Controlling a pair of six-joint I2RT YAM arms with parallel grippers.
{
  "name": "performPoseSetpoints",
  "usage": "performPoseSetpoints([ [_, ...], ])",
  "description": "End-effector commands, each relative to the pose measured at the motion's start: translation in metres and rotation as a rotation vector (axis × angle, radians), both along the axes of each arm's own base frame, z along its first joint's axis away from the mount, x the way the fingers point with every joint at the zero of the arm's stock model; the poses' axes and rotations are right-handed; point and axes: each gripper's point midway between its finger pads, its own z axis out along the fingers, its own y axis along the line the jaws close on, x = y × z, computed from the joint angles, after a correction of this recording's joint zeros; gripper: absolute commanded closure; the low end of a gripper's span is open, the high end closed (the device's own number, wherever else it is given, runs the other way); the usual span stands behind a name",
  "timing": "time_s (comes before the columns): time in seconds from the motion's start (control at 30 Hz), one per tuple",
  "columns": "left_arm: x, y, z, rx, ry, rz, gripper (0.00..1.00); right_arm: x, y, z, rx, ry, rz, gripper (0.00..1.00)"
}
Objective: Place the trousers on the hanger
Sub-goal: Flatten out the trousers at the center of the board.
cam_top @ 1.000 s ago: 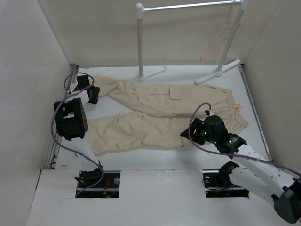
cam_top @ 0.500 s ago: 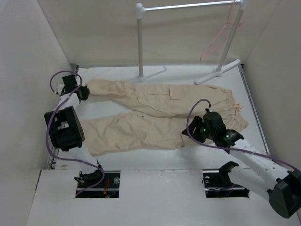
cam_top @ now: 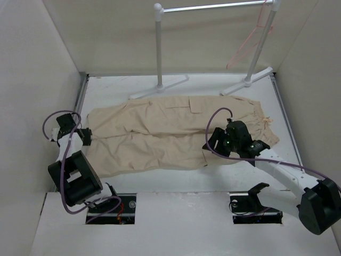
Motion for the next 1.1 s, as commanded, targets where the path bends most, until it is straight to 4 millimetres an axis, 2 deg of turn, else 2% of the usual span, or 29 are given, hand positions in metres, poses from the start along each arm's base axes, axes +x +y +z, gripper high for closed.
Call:
performPoseSetpoints([
  [0.0, -0.027, -0.001, -0.001, 0.039, 0.051, -0.008, 0.69, 0.020, 0.009, 0.028, 0.039, -0.097, 0.021, 0.33],
  [0.1, -0.026, 0.001, 0.017, 0.090, 0.006, -0.023, 0.49, 0.024, 0.008, 0.034, 0.043, -0.105, 0.014, 0.32],
  [0.2, -0.012, 0.008, 0.047, 0.161, -0.055, -0.050, 0.46, 0.026, 0.006, 0.038, 0.042, -0.114, 0.001, 0.32],
  [0.23, -0.003, 0.008, 0.055, 0.180, -0.071, -0.065, 0.45, 0.027, 0.005, 0.040, 0.044, -0.116, -0.005, 0.36],
  [0.27, 0.007, 0.009, 0.063, 0.205, -0.083, -0.076, 0.44, 0.027, 0.005, 0.041, 0.047, -0.118, -0.004, 0.44],
  [0.37, 0.043, 0.008, 0.074, 0.275, -0.082, -0.145, 0.38, 0.026, 0.008, 0.044, 0.051, -0.116, 0.009, 0.73],
  [0.43, 0.071, 0.004, 0.069, 0.287, -0.048, -0.224, 0.37, 0.026, 0.011, 0.044, 0.049, -0.116, 0.018, 0.80],
  [0.5, 0.099, -0.003, 0.059, 0.282, -0.012, -0.305, 0.36, 0.023, 0.013, 0.042, 0.050, -0.106, 0.026, 0.80],
  [0.6, 0.131, -0.005, 0.042, 0.270, 0.049, -0.384, 0.36, 0.019, 0.013, 0.041, 0.055, -0.102, 0.018, 0.73],
  [0.7, 0.153, -0.003, 0.028, 0.284, 0.114, -0.442, 0.36, 0.017, 0.012, 0.041, 0.060, -0.102, 0.009, 0.63],
  [0.83, 0.165, 0.003, 0.007, 0.309, 0.210, -0.485, 0.36, 0.015, 0.011, 0.036, 0.063, -0.089, -0.001, 0.56],
  [0.97, 0.177, -0.003, -0.006, 0.338, 0.257, -0.530, 0.37, 0.015, 0.011, 0.031, 0.061, -0.078, -0.006, 0.53],
  [1.0, 0.176, -0.004, -0.011, 0.340, 0.278, -0.532, 0.38, 0.015, 0.011, 0.030, 0.059, -0.076, -0.009, 0.51],
  [1.07, 0.170, -0.006, -0.025, 0.339, 0.334, -0.538, 0.51, 0.017, 0.009, 0.028, 0.057, -0.075, -0.019, 0.46],
])
